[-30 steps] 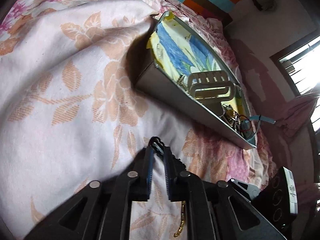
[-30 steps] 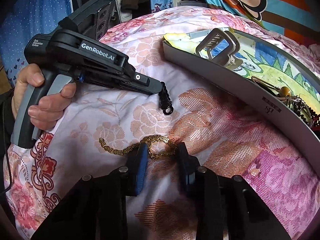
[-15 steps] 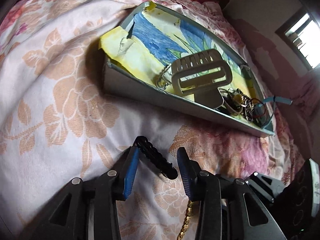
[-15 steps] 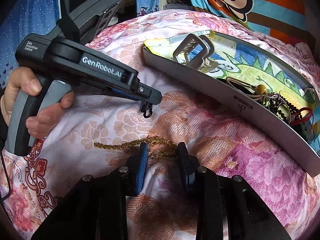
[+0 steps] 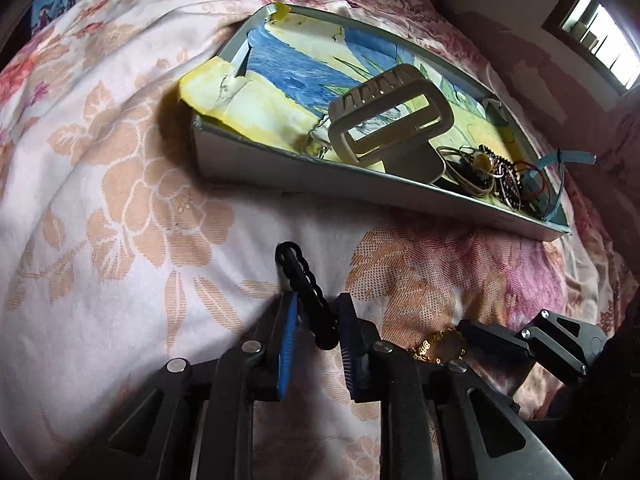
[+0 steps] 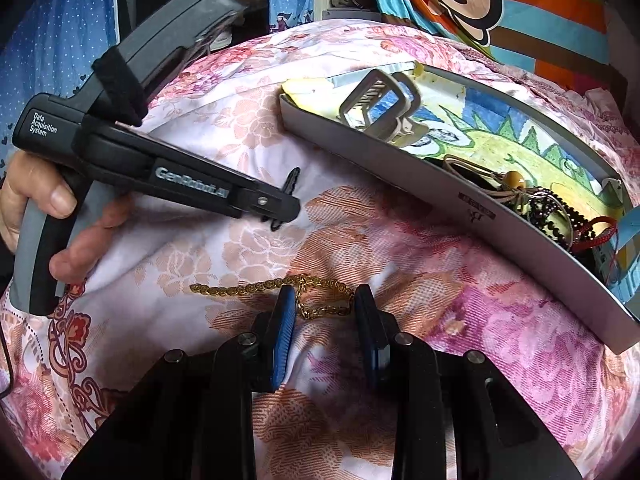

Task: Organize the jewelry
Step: 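Lower the hair clip into the tray with the left tool while the right tool drops the gold chain there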

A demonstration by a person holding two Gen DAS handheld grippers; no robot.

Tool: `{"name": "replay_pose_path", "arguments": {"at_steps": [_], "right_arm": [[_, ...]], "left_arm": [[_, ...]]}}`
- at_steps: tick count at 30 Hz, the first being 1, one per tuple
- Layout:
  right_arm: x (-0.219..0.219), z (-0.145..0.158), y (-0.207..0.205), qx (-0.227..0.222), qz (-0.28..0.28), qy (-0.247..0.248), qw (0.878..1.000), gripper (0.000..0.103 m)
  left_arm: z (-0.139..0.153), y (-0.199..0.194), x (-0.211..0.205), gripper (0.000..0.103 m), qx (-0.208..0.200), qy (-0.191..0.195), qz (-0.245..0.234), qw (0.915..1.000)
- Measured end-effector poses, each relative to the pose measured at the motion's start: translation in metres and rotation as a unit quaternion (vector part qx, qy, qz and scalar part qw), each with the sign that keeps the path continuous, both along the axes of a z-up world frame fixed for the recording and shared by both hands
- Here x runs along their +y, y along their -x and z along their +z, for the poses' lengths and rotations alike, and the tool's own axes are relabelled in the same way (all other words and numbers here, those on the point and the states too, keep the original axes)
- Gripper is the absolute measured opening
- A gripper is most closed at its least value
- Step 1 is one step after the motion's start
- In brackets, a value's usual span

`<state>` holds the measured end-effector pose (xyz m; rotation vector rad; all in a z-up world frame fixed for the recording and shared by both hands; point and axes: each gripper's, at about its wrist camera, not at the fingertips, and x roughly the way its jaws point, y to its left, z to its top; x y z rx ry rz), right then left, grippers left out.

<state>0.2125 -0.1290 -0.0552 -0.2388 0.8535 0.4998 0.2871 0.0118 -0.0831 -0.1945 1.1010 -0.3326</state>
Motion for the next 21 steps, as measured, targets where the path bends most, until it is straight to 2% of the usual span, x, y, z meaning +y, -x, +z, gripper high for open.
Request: {"name": "replay_pose_path", "arguments": {"at_steps": [2,11,15,21], "right_arm": [[-0.004,0.002,-0.001,-0.005,-0.007,0.0,1.0,0.027],[-0.029,0.011,-0.009,-0.024,-0.048,-0.031,0.998,0.027],[-0.032,0.02,-0.007,-0.057,-0.049,-0.035,0.997,0.027],[-0.044,0.04,-0.006,-0.103,-0.061,-0.04,0.992,0.027]], "left_arm": [[0.0,0.001,0.001,0.014,0.0,0.013,-0.003,0.9999],[0.002,0.011,-0.006,0.014,-0.012,0.013,-0.023,0.9996],[0.008,0.019,-0.017,0.014,-0.024,0.011,-0.044,0.9987],[0.029,0.033,-0.022,0.014,-0.063,0.032,-0.057,0.9959]]}}
